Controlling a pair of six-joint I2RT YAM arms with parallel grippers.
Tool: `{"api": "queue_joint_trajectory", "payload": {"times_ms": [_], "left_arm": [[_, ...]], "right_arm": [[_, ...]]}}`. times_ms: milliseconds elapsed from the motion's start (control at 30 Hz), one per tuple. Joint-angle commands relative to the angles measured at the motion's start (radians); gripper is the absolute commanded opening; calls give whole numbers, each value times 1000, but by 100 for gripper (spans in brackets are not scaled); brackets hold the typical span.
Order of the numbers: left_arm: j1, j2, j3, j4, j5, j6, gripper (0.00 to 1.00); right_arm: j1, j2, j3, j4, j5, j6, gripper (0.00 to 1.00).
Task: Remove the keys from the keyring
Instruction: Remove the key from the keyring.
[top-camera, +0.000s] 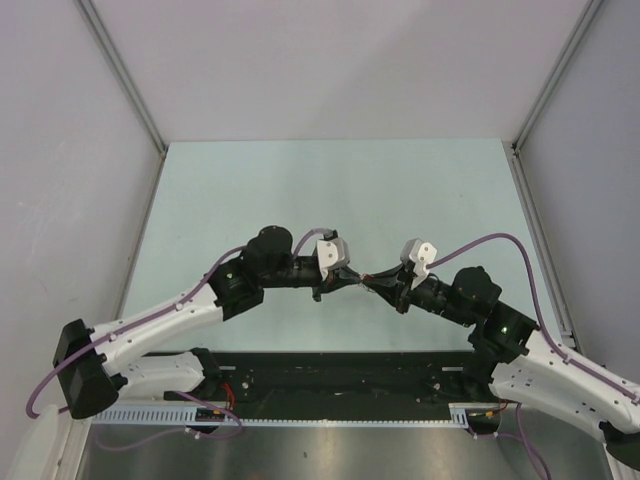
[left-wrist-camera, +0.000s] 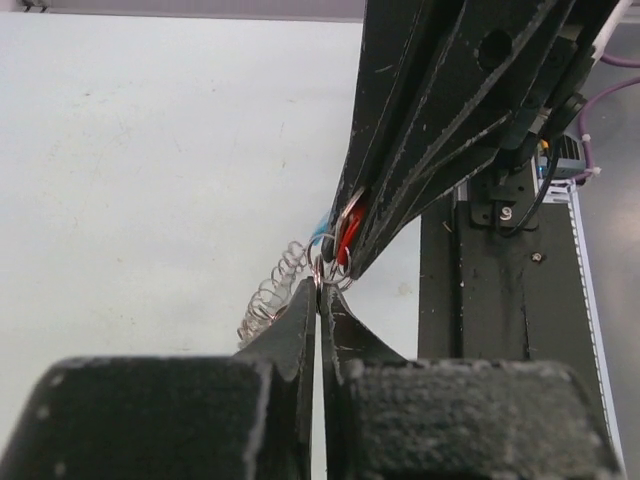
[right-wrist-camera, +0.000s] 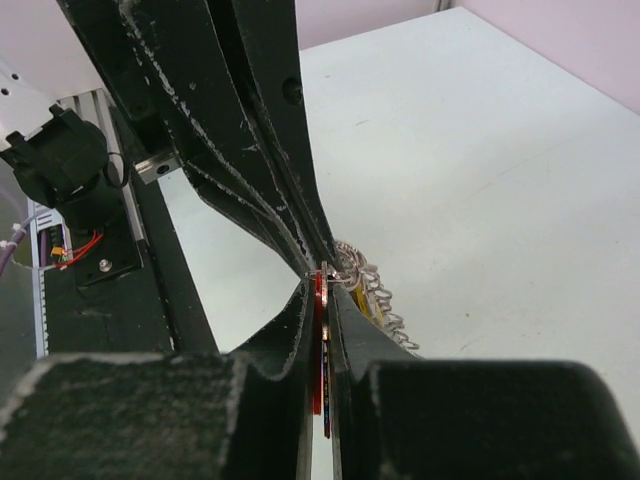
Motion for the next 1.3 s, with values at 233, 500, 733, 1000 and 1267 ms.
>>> {"api": "queue_joint_trajectory", "payload": {"times_ms": [233,500,733,1000,1267], "left_arm": [[168,-34,2,190,336,-36,0],[208,33,-58,626,575,-287,0],[208,111,-144,1070,557,-661,0],[205,165,-240,1385,476,-887,0],[205,170,-259,1467,422,-935,0]], "right_arm": [[-5,-90,44,-23,31,35,0],[-21,-67,35,44,-147,70,0],[-4,-62,-45,189,-103,126,0],[1,-104,-55,164,-8,120,0],[12,-83,-55,166,-18,115,0]]}}
